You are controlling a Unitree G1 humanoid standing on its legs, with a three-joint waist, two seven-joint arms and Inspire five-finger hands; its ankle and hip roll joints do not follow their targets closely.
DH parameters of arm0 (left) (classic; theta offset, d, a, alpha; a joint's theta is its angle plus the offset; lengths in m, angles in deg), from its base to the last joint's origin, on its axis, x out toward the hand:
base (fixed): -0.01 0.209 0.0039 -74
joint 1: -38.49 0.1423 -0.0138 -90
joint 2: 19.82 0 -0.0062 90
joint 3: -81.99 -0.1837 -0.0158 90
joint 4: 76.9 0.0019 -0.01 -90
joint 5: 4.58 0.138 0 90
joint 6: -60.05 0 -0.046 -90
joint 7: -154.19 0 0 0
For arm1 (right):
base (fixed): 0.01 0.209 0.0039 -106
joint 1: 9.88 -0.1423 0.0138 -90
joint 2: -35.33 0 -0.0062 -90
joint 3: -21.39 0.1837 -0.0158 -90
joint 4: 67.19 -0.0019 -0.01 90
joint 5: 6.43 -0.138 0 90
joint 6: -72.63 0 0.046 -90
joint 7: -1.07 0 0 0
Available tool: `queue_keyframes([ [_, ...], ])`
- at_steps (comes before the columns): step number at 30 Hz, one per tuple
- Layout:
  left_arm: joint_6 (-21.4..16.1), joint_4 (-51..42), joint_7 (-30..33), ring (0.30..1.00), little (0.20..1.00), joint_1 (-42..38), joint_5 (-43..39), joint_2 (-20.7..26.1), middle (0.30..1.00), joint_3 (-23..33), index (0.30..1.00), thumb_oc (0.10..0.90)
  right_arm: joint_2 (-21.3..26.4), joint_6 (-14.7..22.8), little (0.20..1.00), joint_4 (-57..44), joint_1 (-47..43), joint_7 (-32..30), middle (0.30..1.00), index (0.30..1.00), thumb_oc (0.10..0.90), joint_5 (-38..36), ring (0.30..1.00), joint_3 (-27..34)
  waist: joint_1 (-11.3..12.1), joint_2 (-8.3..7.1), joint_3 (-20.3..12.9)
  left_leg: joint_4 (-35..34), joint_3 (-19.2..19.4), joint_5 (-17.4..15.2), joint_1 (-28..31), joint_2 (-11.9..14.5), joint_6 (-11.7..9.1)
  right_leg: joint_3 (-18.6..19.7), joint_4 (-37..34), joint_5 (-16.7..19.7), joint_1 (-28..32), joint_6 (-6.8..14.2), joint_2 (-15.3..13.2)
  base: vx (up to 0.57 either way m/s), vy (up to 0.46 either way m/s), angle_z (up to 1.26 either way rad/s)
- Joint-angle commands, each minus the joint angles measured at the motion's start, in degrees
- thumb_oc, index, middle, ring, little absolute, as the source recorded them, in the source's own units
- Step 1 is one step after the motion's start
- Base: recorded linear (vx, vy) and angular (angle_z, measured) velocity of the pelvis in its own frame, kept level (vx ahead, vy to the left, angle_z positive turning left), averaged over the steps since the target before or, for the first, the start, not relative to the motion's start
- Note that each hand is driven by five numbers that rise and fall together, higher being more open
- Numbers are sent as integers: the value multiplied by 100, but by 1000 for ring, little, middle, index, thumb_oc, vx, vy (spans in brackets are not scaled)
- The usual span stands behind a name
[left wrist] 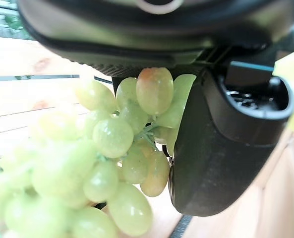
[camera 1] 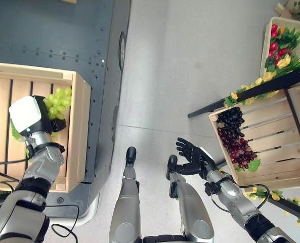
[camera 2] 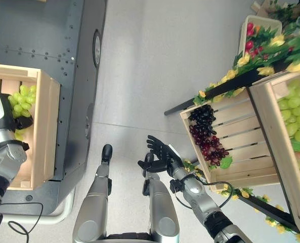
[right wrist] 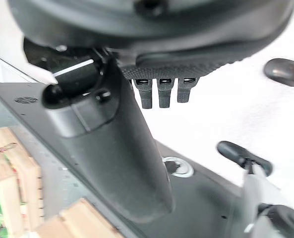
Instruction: Pick up the fruits from the basket on one side to the basket on the other side
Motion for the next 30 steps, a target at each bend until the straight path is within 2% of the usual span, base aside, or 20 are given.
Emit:
queue_keyframes([
  [1, -298, -455, 847, 300, 300, 135, -30, -93, 300, 784, 300, 400, 138, 416, 900, -732, 489, -19, 900, 900, 800, 124, 900, 469, 131, 378, -386, 137, 160, -413, 128, -445, 436, -83, -36, 148, 234, -269, 63, 76, -55, -1],
  [6, -571, -1334, 1333, 300, 300, 948, 86, -368, 300, 1352, 300, 400, 91, 389, 900, -914, 833, 63, 900, 900, 800, 189, 900, 605, 212, 459, -850, -270, 42, -327, 625, -413, 345, -184, -392, 104, 750, -280, 42, 75, -58, 9],
  [10, -795, -2169, 1855, 300, 300, 1565, 515, -586, 300, 1819, 300, 400, 76, 436, 900, -1184, 1107, 94, 900, 900, 800, 238, 900, 795, 263, 527, -1265, -479, -77, -276, 947, -389, 294, -227, -603, 87, 1112, -293, 60, 91, -62, 9],
  [12, -988, -2765, 2232, 300, 300, 1850, 987, -741, 300, 2116, 300, 400, 62, 440, 900, -1449, 1209, 93, 900, 900, 800, 344, 900, 903, 294, 587, -1592, -659, -140, -203, 1148, -333, 235, -265, -706, 69, 1330, -314, 76, 108, -73, 12],
  [15, -1062, -3047, 2328, 300, 300, 1899, 1128, -797, 300, 2221, 300, 400, 91, 383, 900, -1627, 1180, 61, 900, 900, 800, 344, 900, 918, 307, 624, -1746, -743, -167, -168, 1251, -298, 202, -286, -780, 74, 1442, -322, 78, 72, -58, 14],
  [16, -1091, -3266, 2557, 300, 300, 1953, 1558, -848, 300, 2300, 300, 400, 94, 328, 900, -1841, 1126, 30, 900, 900, 800, 354, 900, 933, 330, 640, -1927, -788, -196, -158, 1326, -268, 173, -294, -858, 80, 1551, -332, 83, 55, -51, 10],
  [17, -1120, -3293, 2622, 300, 300, 1965, 1637, -853, 300, 2306, 300, 400, 95, 327, 900, -1872, 1120, 31, 900, 900, 800, 352, 900, 933, 331, 643, -1949, -792, -198, -158, 1336, -264, 168, -295, -873, 84, 1568, -333, 83, 88, -85, 4],
  [18, -1305, -3422, 2640, 300, 300, 1947, 1759, -887, 300, 2317, 300, 400, 108, 293, 900, -2031, 1034, 8, 900, 900, 800, 341, 900, 904, 335, 648, -2098, -807, -212, -168, 1398, -240, 141, -293, -942, 98, 1649, -337, 80, 91, -70, 2],
  [19, -1515, -3660, 2456, 300, 300, 1929, 1848, -926, 300, 2272, 300, 400, 124, 255, 900, -2197, 941, 14, 900, 900, 800, 354, 900, 864, 337, 663, -2267, -822, -216, -186, 1473, -223, 125, -281, -997, 104, 1734, -345, 80, 91, -66, 0],
  [21, -1712, -3735, 2321, 300, 300, 1935, 1761, -952, 300, 2260, 300, 400, 137, 269, 900, -2253, 918, 48, 900, 900, 800, 328, 900, 860, 336, 670, -2313, -824, -213, -195, 1496, -218, 123, -276, -1020, 110, 1762, -348, 82, 55, -34, -2],
  [24, -2445, -4277, 1269, 300, 300, 1904, 1082, -1352, 300, 2036, 300, 400, 157, 193, 900, -2708, 752, 298, 900, 900, 800, 422, 900, 866, 332, 683, -2525, -824, -229, -258, 1599, -207, 121, -251, -1080, 101, 1875, -346, 84, 55, -51, -4],
  [26, -2492, -4502, 1045, 300, 300, 1861, 1157, -1448, 300, 1878, 300, 400, 197, 150, 900, -2908, 618, 311, 900, 900, 800, 553, 900, 828, 340, 684, -2588, -824, -232, -300, 1651, -199, 118, -229, -1123, 103, 1932, -343, 83, 40, -47, -3],
  [28, -2552, -4728, 564, 300, 300, 1727, 840, -1474, 300, 1664, 300, 400, 314, -18, 900, -3138, 309, 366, 900, 900, 800, 480, 900, 794, 340, 676, -2667, -824, -234, -337, 1718, -198, 116, -196, -1200, 142, 2000, -327, 79, 48, -47, -3],
  [30, -2596, -4835, 11, 300, 300, 1599, 197, -1541, 300, 1507, 300, 400, 364, -183, 900, -3276, 53, 491, 900, 900, 800, 306, 900, 774, 337, 673, -2735, -824, -225, -356, 1757, -194, 118, -162, -1236, 170, 2020, -308, 64, 40, -30, -4],
])
